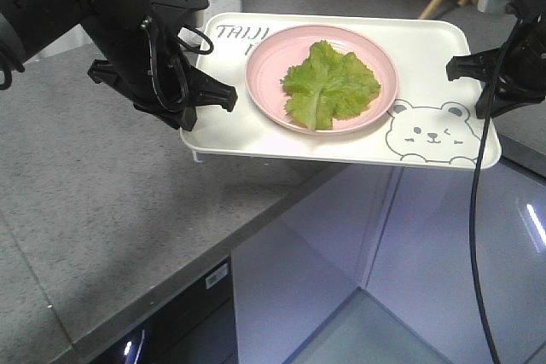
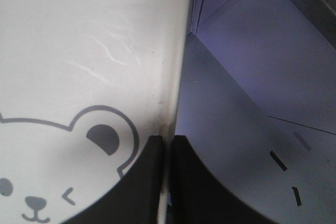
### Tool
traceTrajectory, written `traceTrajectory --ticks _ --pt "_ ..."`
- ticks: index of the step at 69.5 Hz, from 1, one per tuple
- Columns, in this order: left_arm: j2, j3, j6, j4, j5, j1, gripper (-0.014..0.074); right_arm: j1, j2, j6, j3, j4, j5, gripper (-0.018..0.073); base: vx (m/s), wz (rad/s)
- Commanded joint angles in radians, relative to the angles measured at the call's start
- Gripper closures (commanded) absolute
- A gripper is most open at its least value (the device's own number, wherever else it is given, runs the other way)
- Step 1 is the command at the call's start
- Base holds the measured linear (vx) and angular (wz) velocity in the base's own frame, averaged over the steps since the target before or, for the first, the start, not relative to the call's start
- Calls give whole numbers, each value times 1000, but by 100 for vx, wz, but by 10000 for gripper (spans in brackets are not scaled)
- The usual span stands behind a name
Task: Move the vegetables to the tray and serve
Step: 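Hold the tray raised with both grippers while the base turns away, then hold the tray with both grippers while driving along the cabinets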
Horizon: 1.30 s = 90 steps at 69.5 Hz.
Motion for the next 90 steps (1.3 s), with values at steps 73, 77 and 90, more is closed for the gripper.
traceTrajectory --ticks 73,77,90 --pt "-64 -39 24 -79 -60 -22 602 15 -58 -25 -30 92 23 565 -2 -35" --pt "-64 -39 24 -79 -60 -22 602 15 -58 -25 -30 92 23 565 -2 -37" --pt "-64 -39 24 -79 -60 -22 602 15 -58 -25 -30 92 23 565 -2 -36"
